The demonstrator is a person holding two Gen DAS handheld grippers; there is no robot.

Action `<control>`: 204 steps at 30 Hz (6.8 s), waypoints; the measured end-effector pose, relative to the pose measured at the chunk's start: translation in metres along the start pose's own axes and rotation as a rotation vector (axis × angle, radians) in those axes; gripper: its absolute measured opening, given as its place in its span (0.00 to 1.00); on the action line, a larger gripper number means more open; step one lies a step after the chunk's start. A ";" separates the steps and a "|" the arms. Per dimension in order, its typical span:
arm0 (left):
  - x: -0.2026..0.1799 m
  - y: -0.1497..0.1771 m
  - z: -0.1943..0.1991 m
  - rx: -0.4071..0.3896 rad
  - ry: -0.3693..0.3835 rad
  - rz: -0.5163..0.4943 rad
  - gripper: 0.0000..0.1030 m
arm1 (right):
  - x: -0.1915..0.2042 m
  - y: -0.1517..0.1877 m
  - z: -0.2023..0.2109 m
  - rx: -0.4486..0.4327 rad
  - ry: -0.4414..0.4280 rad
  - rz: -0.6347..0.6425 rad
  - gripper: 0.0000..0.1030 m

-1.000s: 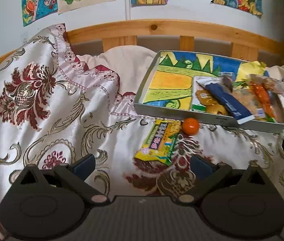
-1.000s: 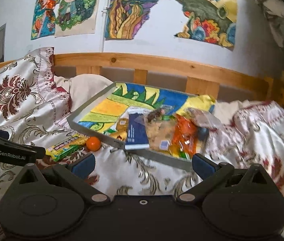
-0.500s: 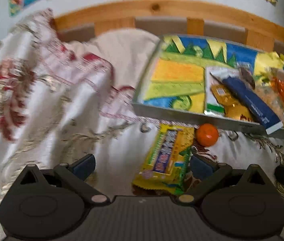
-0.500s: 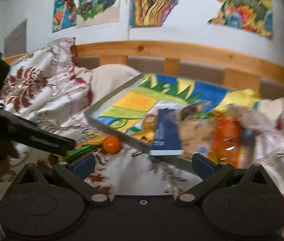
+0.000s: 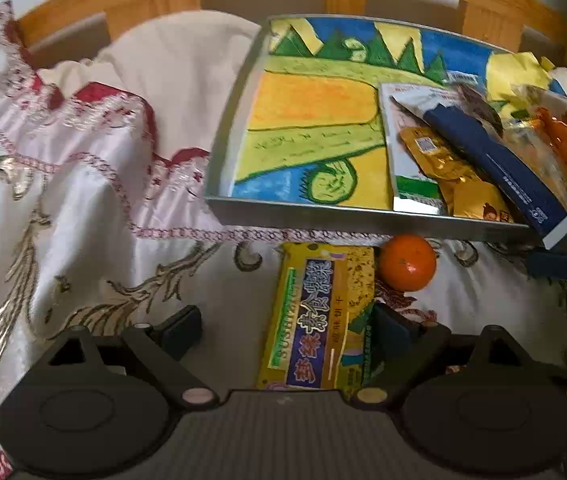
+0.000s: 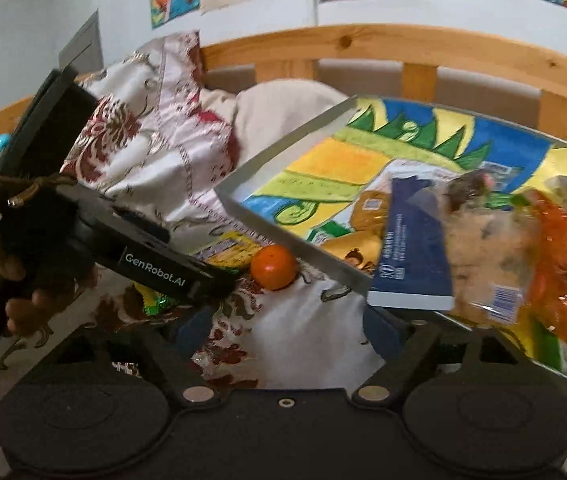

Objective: Organize snacks

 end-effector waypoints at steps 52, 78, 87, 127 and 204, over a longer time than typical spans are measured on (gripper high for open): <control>0.023 0.044 0.054 0.064 0.101 0.432 0.54 | 0.024 -0.012 -0.005 -0.080 0.125 0.053 0.34; -0.037 0.068 0.107 -0.001 0.327 0.365 0.54 | 0.034 0.029 0.122 -0.100 0.270 -0.002 0.34; -0.057 0.015 0.097 -0.103 0.271 0.344 0.54 | 0.007 0.023 0.118 -0.197 0.355 -0.060 0.35; -0.176 -0.067 0.000 -0.226 0.200 0.188 0.54 | -0.082 0.033 0.074 -0.115 0.523 -0.240 0.35; -0.069 0.003 0.134 -0.445 0.095 0.293 0.99 | -0.012 0.005 0.161 -0.443 0.622 -0.112 0.99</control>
Point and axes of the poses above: each gripper's, at about its wrist camera, not at the fingertips, and z roughly against the way its jaws point, x to its left, y to its underside, the point moved 1 cm from there along -z, roughly the way its jaws point, and after that the axes turned 5 degrees about z, right-handed, at the moved point
